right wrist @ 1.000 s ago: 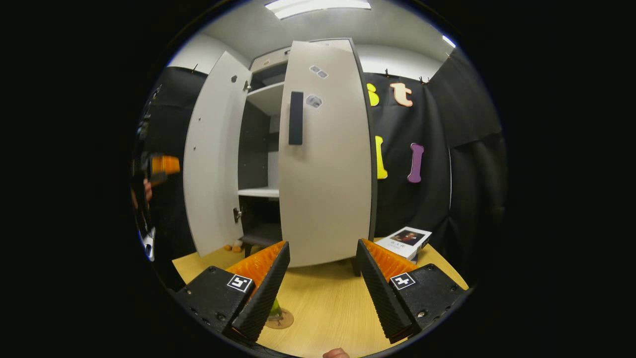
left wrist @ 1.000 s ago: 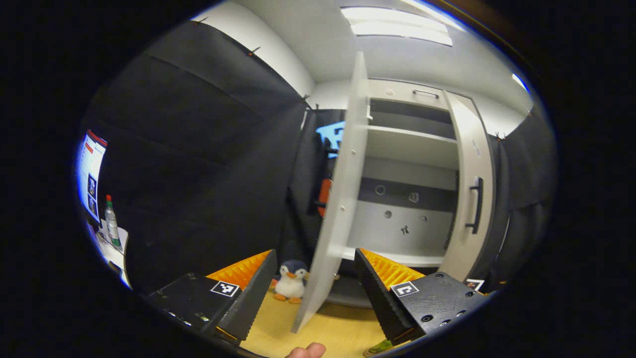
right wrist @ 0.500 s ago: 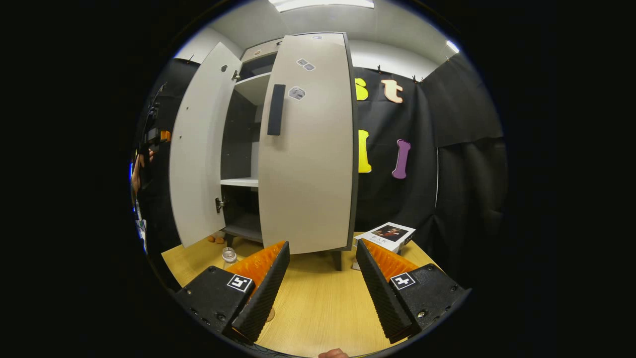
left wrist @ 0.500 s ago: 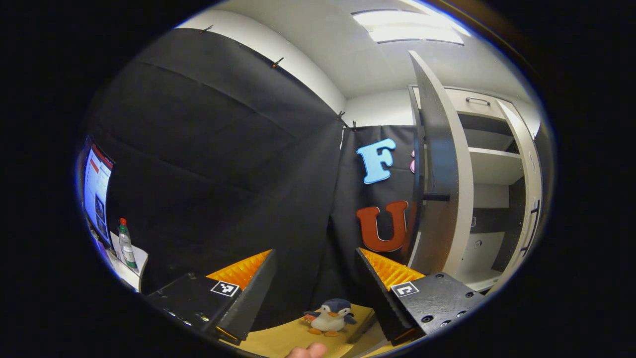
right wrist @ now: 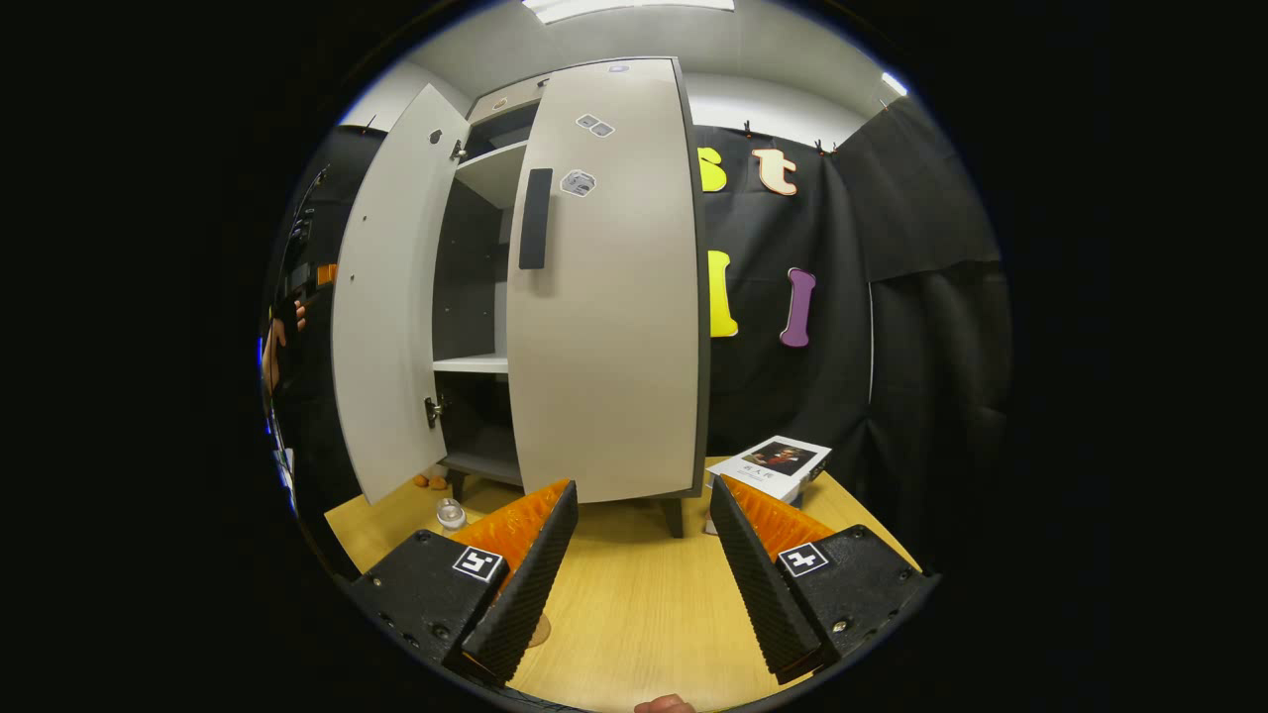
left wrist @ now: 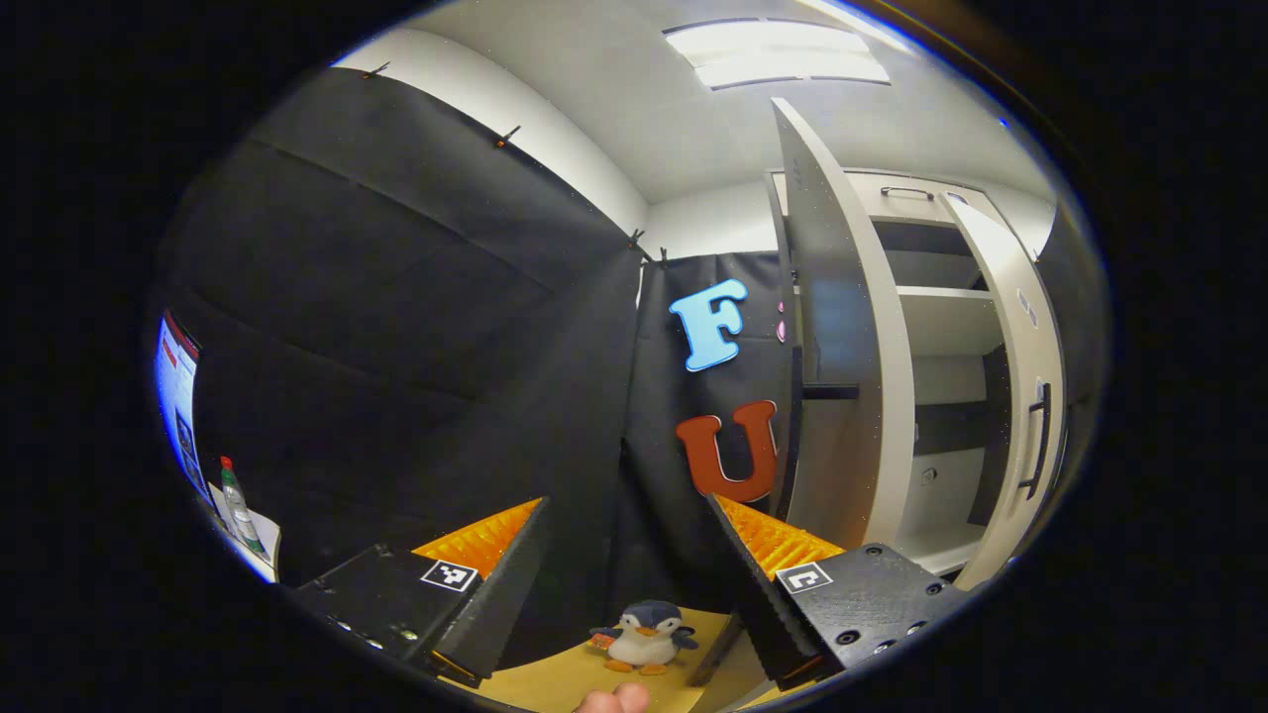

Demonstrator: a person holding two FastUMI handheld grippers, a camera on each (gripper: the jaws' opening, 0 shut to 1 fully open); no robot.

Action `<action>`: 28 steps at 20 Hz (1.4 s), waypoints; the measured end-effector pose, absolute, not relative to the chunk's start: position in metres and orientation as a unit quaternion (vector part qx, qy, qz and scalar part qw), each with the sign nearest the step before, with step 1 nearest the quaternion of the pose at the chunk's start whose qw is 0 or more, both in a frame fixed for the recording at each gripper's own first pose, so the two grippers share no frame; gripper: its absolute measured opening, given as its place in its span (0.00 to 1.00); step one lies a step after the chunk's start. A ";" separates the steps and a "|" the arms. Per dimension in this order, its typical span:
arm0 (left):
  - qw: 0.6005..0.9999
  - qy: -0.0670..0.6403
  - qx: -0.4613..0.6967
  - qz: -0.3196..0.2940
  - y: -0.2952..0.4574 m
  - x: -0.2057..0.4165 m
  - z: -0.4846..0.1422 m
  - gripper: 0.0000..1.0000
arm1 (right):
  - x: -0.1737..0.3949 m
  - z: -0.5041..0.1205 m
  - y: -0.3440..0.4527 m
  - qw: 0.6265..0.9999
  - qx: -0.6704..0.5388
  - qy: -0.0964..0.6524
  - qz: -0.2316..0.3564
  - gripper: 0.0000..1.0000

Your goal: Grasp the bottle in the cabinet with the left hand and place it on the coaster, then close the right door with the right hand and the left door with the left hand.

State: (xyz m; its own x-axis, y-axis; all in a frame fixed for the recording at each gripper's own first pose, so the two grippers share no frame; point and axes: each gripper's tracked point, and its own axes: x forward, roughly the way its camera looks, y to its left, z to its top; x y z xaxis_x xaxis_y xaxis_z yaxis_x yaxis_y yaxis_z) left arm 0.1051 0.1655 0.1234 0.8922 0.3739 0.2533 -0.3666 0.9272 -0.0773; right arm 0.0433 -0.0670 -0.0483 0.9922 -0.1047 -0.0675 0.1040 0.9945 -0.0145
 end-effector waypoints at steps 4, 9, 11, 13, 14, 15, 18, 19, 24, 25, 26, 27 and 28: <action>0.980 -0.132 -0.012 0.149 0.122 0.114 0.124 0.93 | 0.044 -0.045 -0.065 0.998 -0.004 0.029 -0.051 0.83; 0.989 -0.133 -0.003 0.060 0.053 0.134 0.125 0.96 | 0.031 -0.048 -0.079 0.997 -0.007 0.036 -0.068 0.83; 0.989 -0.143 0.016 0.045 0.035 0.138 0.132 0.99 | 0.026 -0.047 -0.086 0.996 -0.003 0.032 -0.080 0.83; 0.986 -0.159 0.029 0.035 0.022 0.138 0.138 0.99 | 0.022 -0.048 -0.093 0.995 -0.001 0.033 -0.091 0.83; 0.986 -0.163 0.030 0.030 0.018 0.137 0.139 0.99 | 0.017 -0.048 -0.094 0.995 0.001 0.032 -0.096 0.83; 0.986 -0.161 0.030 0.022 0.011 0.137 0.137 0.99 | 0.013 -0.049 -0.096 0.994 0.002 0.033 -0.100 0.83; 0.988 -0.153 0.021 0.011 0.002 0.128 0.129 0.99 | 0.012 -0.050 -0.098 0.994 0.003 0.033 -0.099 0.83; 0.989 -0.148 0.014 0.011 0.000 0.123 0.123 0.99 | 0.011 -0.050 -0.097 0.995 0.004 0.034 -0.098 0.83; 0.994 -0.102 -0.018 0.028 -0.005 0.093 0.067 0.99 | 0.012 -0.052 -0.081 0.996 0.015 0.033 -0.078 0.83; 0.995 -0.095 -0.022 0.031 -0.007 0.088 0.054 0.99 | 0.013 -0.052 -0.078 0.997 0.016 0.035 -0.074 0.83; 0.995 -0.087 -0.025 0.035 -0.010 0.082 0.039 0.99 | 0.013 -0.055 -0.076 0.997 0.016 0.038 -0.069 0.83; 0.996 -0.079 -0.027 0.037 -0.016 0.074 0.023 0.95 | 0.012 -0.056 -0.074 0.997 0.017 0.041 -0.066 0.83; 0.996 -0.073 -0.026 0.036 -0.020 0.066 0.013 0.99 | 0.011 -0.059 -0.072 0.997 0.019 0.044 -0.063 0.83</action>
State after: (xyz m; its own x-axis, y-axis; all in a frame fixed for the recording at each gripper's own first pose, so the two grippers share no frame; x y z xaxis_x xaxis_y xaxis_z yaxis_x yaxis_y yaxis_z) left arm 0.0659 -0.0204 0.0127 0.9869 0.0749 0.1429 -0.0672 0.9961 -0.0579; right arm 0.0106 -0.0720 -0.0587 0.9882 -0.1237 -0.0907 0.1271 0.9914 0.0325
